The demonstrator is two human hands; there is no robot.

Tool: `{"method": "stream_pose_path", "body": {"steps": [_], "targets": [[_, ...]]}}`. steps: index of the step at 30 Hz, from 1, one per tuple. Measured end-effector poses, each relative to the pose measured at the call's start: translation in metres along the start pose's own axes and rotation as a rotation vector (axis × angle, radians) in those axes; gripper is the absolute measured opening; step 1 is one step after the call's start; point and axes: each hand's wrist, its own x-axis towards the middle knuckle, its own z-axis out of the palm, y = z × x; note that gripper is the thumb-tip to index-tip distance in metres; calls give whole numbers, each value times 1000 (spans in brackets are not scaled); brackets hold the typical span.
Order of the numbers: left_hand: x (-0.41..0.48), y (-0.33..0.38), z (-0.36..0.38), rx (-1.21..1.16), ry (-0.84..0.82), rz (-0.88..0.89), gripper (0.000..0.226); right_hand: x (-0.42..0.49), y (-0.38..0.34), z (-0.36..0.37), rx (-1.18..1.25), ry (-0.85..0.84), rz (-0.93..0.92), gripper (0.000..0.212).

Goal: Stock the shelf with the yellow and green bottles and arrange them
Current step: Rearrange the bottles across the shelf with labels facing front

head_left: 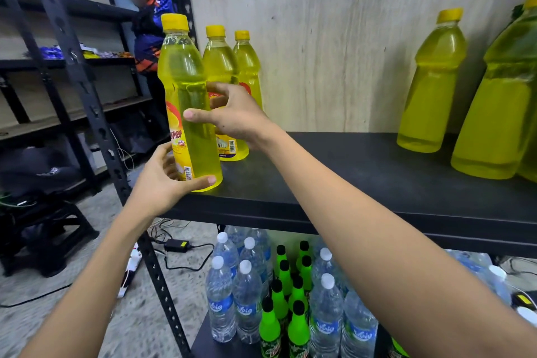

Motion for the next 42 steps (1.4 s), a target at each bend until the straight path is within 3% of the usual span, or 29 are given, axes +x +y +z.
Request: {"method": "stream_pose_path", "body": {"steps": [8,11,21,25,28,30,32,35,39,42], "targets": [[-7,4,21,149,240,-43,123,-6,5,-3,71,-55,53,77],[-9,4,23,174,276,-47,119,-9,9,-1,-2,-50,29,86],[-15,10,27,233,289,-58,116,-17,11,4,-20,-38,14,78],[-25,13,35,285,293,0,113,-34,14,-23,-131,-92,80,71],[-46,29,55,328,489,78,110,-61,17,-68,-121,-4,98,55],[-61,51,77,344,585,257,94,-85,16,-105,-118,85,122,41],[-68,76,105,312,528,425,69,-110,13,-142,-164,191,141,33],[-71,110,158,140,220,476,44,-144,5,-192,-262,373,127,28],[-73,148,239,0,-169,411,36,-172,-6,-243,-491,556,87,27],[-62,170,299,-72,-324,291,42,-174,-12,-273,-685,699,36,37]]}}
